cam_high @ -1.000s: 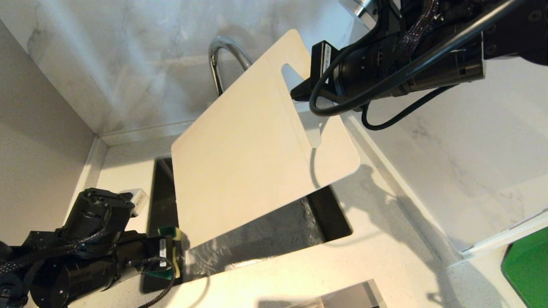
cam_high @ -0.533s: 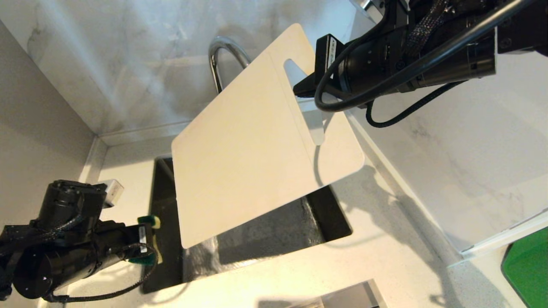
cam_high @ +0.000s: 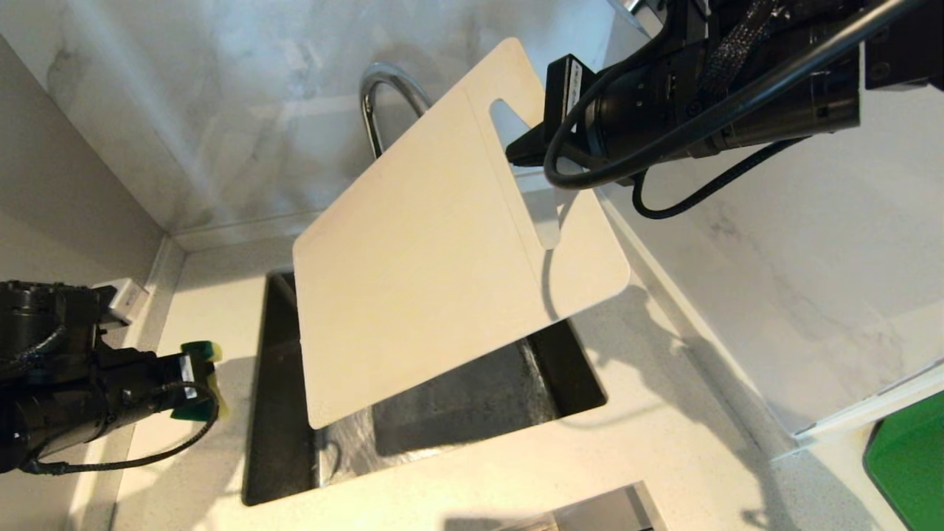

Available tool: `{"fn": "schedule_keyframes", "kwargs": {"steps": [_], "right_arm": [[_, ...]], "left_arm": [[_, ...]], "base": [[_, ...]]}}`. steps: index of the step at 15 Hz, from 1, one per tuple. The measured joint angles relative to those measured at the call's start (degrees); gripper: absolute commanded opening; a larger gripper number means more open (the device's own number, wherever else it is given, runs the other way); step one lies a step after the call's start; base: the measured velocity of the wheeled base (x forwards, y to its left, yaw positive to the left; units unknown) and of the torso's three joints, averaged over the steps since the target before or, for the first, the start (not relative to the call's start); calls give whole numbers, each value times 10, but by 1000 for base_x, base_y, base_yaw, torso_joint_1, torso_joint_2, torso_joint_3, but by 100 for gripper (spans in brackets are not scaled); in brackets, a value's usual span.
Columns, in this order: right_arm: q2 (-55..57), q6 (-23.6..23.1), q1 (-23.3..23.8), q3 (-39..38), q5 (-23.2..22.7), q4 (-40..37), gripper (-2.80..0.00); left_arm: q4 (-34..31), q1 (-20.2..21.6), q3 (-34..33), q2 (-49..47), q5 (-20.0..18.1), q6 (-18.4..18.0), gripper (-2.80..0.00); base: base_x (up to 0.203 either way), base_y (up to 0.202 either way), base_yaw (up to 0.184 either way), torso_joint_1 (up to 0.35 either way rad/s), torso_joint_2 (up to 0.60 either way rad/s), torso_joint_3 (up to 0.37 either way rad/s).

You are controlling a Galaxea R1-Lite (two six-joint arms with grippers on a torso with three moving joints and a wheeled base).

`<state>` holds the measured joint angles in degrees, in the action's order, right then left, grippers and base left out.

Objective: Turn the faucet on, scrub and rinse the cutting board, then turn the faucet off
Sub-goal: Put down the cleaning cloth

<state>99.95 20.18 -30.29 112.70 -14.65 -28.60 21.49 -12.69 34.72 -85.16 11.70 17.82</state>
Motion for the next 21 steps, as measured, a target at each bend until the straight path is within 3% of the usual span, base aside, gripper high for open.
{"fn": "schedule_keyframes", "kwargs": {"steps": [3, 7, 11, 21], "right_arm": [[0, 1, 0, 0, 0, 0, -280], [-3, 1, 0, -1, 0, 0, -280], [-4, 1, 0, -2, 0, 0, -280], [-5, 8, 0, -3, 0, 0, -280]], "left_arm": [[-26, 16, -3, 23, -9, -6, -280], [-105, 51, -6, 62, -74, -6, -280], [-154, 60, -15, 104, -100, -6, -280], [-153, 67, -20, 113, -97, -5, -280]], "base": [[0, 0, 0, 0, 0, 0], [0, 0, 0, 0, 0, 0], [0, 0, 0, 0, 0, 0], [0, 0, 0, 0, 0, 0]]}}
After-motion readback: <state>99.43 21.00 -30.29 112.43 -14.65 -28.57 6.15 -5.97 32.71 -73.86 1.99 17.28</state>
